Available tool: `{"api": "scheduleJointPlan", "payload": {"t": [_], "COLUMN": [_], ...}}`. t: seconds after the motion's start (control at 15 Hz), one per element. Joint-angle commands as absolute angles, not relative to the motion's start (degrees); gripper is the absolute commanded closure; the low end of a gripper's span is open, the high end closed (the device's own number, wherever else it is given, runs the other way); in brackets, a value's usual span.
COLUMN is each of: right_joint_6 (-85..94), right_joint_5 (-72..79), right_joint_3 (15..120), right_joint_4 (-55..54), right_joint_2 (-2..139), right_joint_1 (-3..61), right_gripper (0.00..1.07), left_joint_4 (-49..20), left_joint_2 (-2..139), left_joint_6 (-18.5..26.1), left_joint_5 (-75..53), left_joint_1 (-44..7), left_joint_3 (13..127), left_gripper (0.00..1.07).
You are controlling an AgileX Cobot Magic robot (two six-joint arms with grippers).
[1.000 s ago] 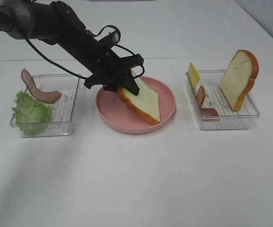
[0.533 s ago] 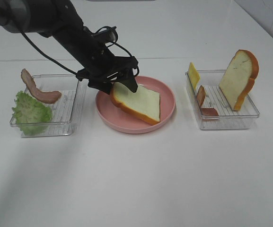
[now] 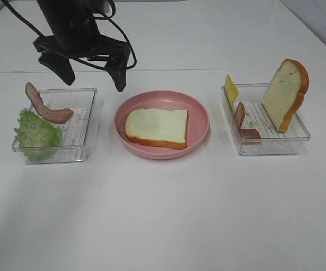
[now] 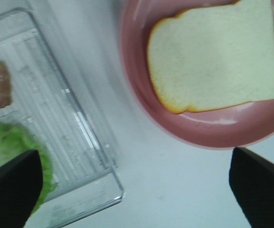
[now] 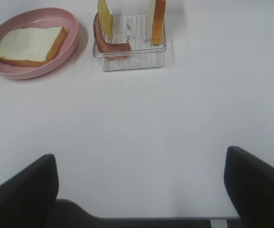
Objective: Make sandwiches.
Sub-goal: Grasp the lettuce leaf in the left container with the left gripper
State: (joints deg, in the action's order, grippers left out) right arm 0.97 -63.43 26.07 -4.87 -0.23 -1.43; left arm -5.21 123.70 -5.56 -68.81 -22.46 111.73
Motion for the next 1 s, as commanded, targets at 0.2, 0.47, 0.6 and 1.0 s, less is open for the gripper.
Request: {"api": "scheduleJointPlan", "payload": {"t": [0.2, 0.47, 0.6, 1.0], "right_joint_6": [1.03, 1.03, 1.03, 1.03], "right_joint_5": [-63.03, -63.03, -63.03, -63.03], "right_joint_3": [25.84, 25.84, 25.84, 25.84], "right_joint_4": [-5.27, -5.27, -5.27, -5.27], "right_joint_2": [-1.89, -1.89, -1.89, -1.89], "right_joint_1": [-1.43, -1.43, -1.43, -1.43], "right_gripper": [0.17, 0.17, 0.17, 0.17], "left_joint_4": [0.0, 2.86, 2.92, 3.04], "left_joint_2": [116.2, 116.02, 117.11, 125.02], "left_joint_6": [-5.67, -5.21, -4.87, -4.81], "left_joint_5": [-75.57, -74.77, -74.48, -73.63], "left_joint_1": [-16.16, -10.03, -8.77, -8.54], "left_joint_3": [102.73, 100.21, 100.21, 100.21], "left_gripper": [0.07, 0.07, 0.07, 0.08]}}
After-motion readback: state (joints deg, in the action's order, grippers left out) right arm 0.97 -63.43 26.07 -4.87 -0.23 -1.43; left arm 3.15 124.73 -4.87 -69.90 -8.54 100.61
